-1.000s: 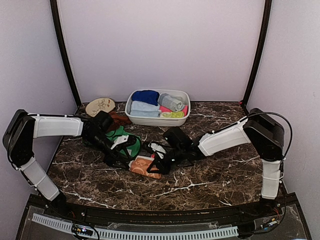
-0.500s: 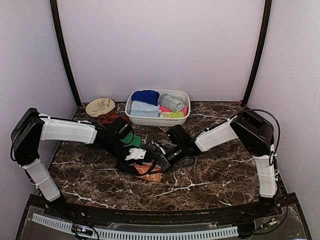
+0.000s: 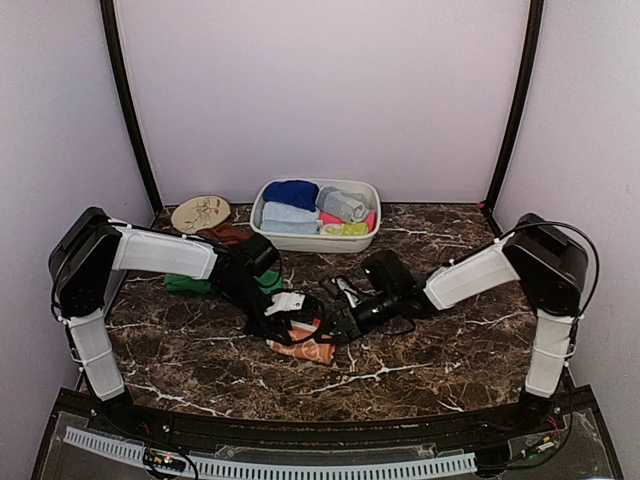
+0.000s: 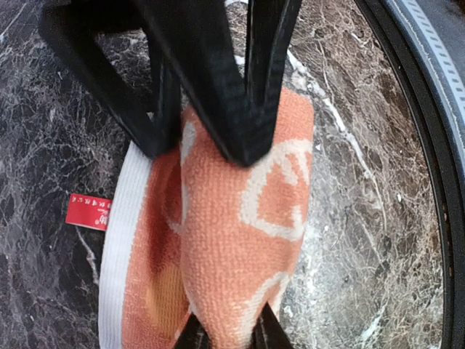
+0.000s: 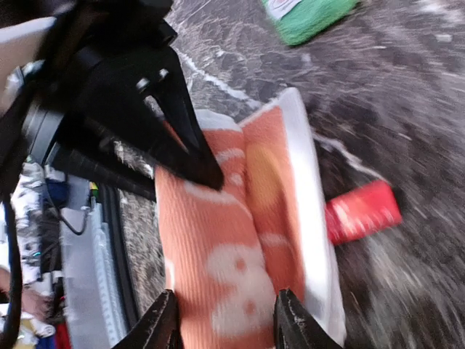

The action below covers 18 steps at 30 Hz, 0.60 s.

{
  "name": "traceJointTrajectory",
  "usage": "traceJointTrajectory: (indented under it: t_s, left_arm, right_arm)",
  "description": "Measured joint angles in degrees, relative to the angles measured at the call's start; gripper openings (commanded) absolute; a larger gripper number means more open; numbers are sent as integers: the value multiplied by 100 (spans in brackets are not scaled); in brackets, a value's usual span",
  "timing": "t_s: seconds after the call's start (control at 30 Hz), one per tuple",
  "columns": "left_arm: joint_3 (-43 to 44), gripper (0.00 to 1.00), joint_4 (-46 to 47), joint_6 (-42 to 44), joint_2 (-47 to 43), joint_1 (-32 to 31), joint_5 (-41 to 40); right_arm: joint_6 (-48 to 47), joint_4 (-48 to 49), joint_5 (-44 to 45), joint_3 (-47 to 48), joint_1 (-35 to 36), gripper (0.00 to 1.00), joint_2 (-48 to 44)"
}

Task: Roll the towels
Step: Roll the towel at the center of the board.

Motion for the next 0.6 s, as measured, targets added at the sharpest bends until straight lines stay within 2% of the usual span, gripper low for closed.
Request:
traceJointTrajectory:
  t_s: [0.2,0.3,0.43,0.53,0.6]
  left_arm:
    - [446,8,-490,-149,437,157,503]
    - [732,8,-800,-199,671,216,684]
    - [1082,9,-1196,-232,940,251,822]
    - [1340,9,-1482,-234,1128,260,870]
    - [1488,9,-1644,-234,1235,260,887]
  right_arm:
    - [-892,470,1589,-1233,70,52,-1523]
    - [-1650,450,2459,-1517,407,53,-2116]
    - [-2789,149,3888,-1488,1532,53,-2452]
    - [-3639,-96,4907,-1373,2400,54,-2402]
    - [-4124,-260,5396,-1209,2719,54,-2258]
